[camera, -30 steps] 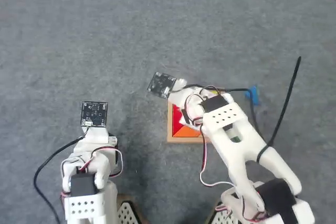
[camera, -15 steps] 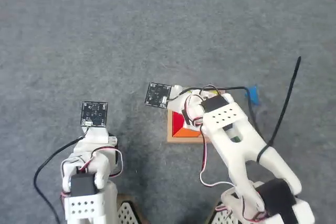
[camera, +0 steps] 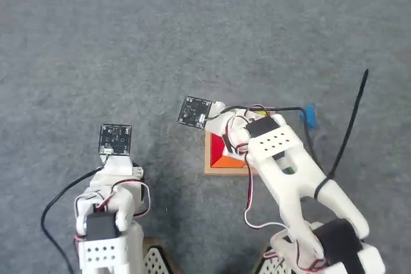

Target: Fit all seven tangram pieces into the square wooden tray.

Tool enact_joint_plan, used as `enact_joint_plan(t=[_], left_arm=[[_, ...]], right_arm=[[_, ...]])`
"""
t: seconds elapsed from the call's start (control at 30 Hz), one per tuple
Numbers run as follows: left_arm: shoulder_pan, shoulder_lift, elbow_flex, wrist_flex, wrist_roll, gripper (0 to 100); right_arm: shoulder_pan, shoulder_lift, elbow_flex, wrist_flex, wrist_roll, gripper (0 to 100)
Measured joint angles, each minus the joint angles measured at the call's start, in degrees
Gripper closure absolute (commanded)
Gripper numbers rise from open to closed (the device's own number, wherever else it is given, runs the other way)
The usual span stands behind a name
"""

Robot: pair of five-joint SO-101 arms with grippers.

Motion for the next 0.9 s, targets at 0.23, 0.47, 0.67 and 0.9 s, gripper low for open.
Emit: enact_joint_plan(t=[0.23,0.47,0.67,0.9], left_arm=[[0.0,0.0,0.0,0.0,0.0,98],[0.0,0.0,0.0,0.0,0.0,98],[0.0,0.0,0.0,0.0,0.0,98],[0.0,0.0,0.0,0.0,0.0,98]], right_arm=[[2.46,-0.79,0.0,0.0,-20.4,96.3],[14.07,-0.79,3.87,-5.1,-30.24,99.0],[18.81,-0.79,7.21,-11.52,-31.3,99.0],[18.9,-0.79,7.3,-12.22,-31.47,99.0]])
